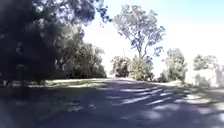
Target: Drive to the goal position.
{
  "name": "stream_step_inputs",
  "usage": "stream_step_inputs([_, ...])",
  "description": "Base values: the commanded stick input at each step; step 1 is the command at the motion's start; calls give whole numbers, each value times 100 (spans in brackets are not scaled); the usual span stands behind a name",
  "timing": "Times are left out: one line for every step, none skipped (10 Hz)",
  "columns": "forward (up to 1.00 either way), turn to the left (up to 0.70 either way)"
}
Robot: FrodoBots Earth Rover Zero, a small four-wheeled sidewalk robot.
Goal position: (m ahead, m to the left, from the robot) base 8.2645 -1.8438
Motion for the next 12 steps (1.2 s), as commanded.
stream_step_inputs([100, 0])
stream_step_inputs([100, 0])
stream_step_inputs([100, 0])
stream_step_inputs([100, 0])
stream_step_inputs([100, 0])
stream_step_inputs([100, -6])
stream_step_inputs([100, -11])
stream_step_inputs([100, -36])
stream_step_inputs([100, -23])
stream_step_inputs([100, -9])
stream_step_inputs([100, -2])
stream_step_inputs([100, -1])
